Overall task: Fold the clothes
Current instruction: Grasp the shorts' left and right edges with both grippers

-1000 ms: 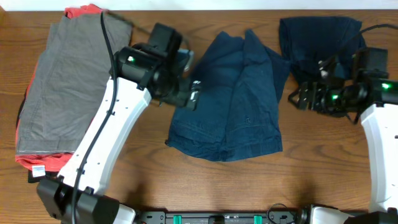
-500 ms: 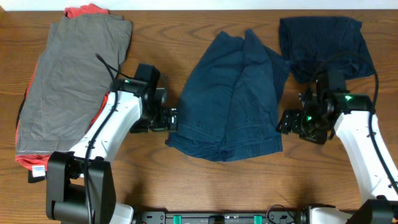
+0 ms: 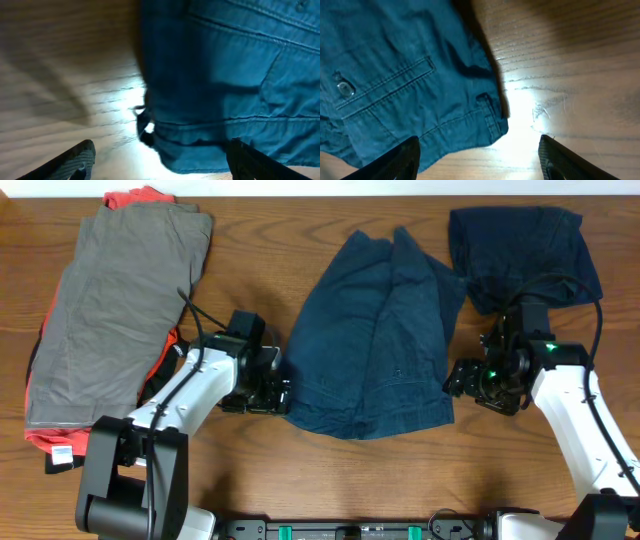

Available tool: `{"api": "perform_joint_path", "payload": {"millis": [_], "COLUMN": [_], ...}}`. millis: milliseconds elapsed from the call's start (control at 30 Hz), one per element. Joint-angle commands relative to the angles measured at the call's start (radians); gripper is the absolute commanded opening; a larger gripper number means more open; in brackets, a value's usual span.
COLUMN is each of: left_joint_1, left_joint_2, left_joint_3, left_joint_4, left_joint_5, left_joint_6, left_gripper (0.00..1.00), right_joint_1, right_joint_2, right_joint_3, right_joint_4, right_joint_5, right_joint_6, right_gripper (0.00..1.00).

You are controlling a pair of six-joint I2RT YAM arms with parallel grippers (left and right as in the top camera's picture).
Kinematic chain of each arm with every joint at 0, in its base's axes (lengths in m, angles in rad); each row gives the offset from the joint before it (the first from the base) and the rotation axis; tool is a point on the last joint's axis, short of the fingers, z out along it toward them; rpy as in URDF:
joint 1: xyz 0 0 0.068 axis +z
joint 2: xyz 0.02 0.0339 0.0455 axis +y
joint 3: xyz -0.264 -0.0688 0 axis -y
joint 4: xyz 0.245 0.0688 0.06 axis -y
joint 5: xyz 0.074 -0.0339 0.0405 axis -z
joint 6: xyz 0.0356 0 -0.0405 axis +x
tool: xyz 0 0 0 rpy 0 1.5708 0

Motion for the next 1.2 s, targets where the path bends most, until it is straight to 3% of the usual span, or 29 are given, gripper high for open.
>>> {"api": "perform_joint_path", "payload": {"millis": [0,233,400,467,567,767,833,1033,1167], "left_joint_1": [-0.028,-0.081,-0.099,-0.099,-0.099,-0.099,-0.099,-0.099,-0.098], "left_joint_2": [0.005,0.012,0.043,0.065,0.095,0.118,0.118,0.118,0.118], "left_joint_3": [-0.025,-0.038,-0.038,-0.038,-0.038,-0.038,-0.038,-0.038,-0.038], "left_joint_4": [0.011,0.054,0.099,0.11,0.123,0.154,0.157,0.158,0.161], "left_joint_5": [0.028,0.026,0.019,0.019,0.02,0.015,0.012,0.012,0.007], "left_joint_6": [0.009,-0.021,-0.036,-0.037,-0.037,-0.048,-0.052,-0.052,-0.059], "left_gripper": [0.83,0.79,0.66,0.55,0.46,0.12,0.06,0.06,0.06], "right_joint_1": [0.01,0.034,0.069,0.086,0.1,0.102,0.102,0.115,0.147], "right_joint_2": [0.002,0.002,0.002,0.006,0.017,0.06,0.078,0.124,0.125], "right_joint_3": [-0.039,-0.124,-0.175,-0.199,-0.219,-0.224,-0.229,-0.242,-0.242], "right_joint_4": [0.016,0.1,0.18,0.214,0.246,0.278,0.293,0.335,0.345], "right_joint_5": [-0.013,-0.031,-0.031,-0.03,-0.015,0.068,0.069,0.005,-0.007], "right_joint_6": [0.014,0.037,0.064,0.074,0.085,0.097,0.097,0.097,0.098], "right_gripper": [0.73,0.7,0.66,0.65,0.64,0.64,0.64,0.58,0.44]}}
